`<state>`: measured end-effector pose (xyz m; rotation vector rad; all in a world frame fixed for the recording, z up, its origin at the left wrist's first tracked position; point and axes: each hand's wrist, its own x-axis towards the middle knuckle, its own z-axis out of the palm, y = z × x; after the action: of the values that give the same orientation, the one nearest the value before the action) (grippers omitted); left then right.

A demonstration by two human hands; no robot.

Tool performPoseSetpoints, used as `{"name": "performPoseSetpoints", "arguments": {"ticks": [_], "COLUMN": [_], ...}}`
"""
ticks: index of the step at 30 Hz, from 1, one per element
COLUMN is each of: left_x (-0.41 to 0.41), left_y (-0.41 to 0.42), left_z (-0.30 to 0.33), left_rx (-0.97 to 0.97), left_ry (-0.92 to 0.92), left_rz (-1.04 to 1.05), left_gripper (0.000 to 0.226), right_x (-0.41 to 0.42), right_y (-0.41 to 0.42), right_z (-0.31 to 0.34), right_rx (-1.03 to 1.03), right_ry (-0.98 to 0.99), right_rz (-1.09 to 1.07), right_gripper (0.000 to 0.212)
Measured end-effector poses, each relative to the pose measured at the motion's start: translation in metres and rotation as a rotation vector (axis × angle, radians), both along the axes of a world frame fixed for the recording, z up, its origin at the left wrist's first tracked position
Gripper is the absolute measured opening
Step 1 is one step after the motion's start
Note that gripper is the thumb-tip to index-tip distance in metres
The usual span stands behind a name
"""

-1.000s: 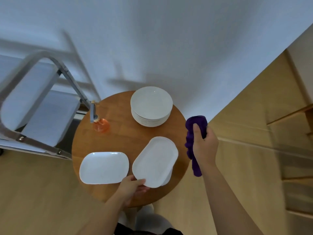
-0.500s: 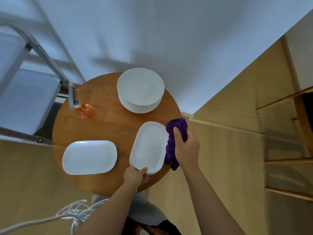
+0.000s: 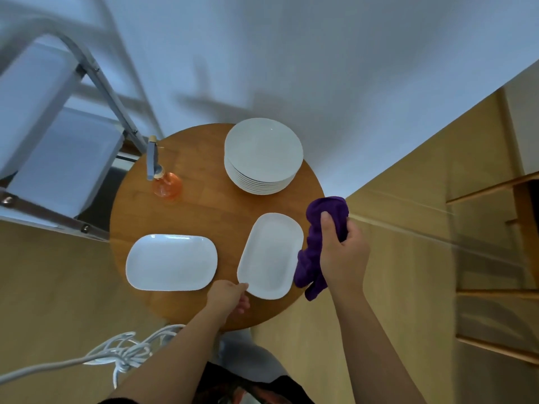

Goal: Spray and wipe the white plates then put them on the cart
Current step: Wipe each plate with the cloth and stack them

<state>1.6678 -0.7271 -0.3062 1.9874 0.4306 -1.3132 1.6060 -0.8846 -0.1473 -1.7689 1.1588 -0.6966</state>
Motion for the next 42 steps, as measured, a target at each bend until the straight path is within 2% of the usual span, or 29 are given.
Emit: {"name": "performPoseSetpoints", "arguments": {"ticks": [5,9,11,13,15,21,25,28,31,36,40,42], "left_x": [0.041,0.08,0.098,0.109,0.122,0.145,0.153,0.156,0.157,0.159,0.159,0.163], "left_y": [0.05,0.11,0.141,0.157,0.17,0.171,0.162,0.159,0.155,0.15,0.143,0.134], "left_z": [0.003,-0.003,-0.007,-0.01,-0.018,-0.048,-0.062,-0.065,-0.059,-0.036,0.001,0.026], "left_rx": [0.036,0.152,0.205,0.193,0.163,0.019,0.064,-0.018,-0.131,-0.22,-0.419,-0.5], "left_ry": [-0.188,-0.352,-0.398,-0.445,-0.492,-0.345,-0.284,-0.196,-0.13,-0.172,-0.142,-0.122], "left_rz": [0.131,0.002,-0.052,-0.086,-0.14,-0.112,-0.11,-0.07,0.061,0.36,0.534,0.631], "left_gripper": [0.025,0.02,0.025,0.035,0.028,0.044,0.032,0.028,0.029,0.032,0.035,0.037], "right_x": [0.03,0.058,0.072,0.08,0.091,0.105,0.102,0.099,0.1,0.109,0.12,0.126], "right_y": [0.035,0.071,0.093,0.108,0.127,0.162,0.167,0.168,0.166,0.162,0.159,0.157], "right_z": [0.016,0.013,0.004,-0.005,-0.018,-0.044,-0.05,-0.05,-0.046,-0.028,0.004,0.023], "right_rx": [0.066,0.111,0.144,0.167,0.211,0.264,0.273,0.269,0.273,0.332,0.418,0.418], "right_ry": [-0.048,-0.043,-0.04,0.001,0.055,0.147,0.2,0.206,0.193,0.098,-0.069,-0.14], "right_rz": [0.096,0.204,0.251,0.283,0.302,0.273,0.224,0.18,0.118,-0.009,-0.048,-0.057], "right_gripper": [0.023,0.03,0.031,0.028,0.021,0.011,0.009,0.008,0.01,0.016,0.009,0.019]}}
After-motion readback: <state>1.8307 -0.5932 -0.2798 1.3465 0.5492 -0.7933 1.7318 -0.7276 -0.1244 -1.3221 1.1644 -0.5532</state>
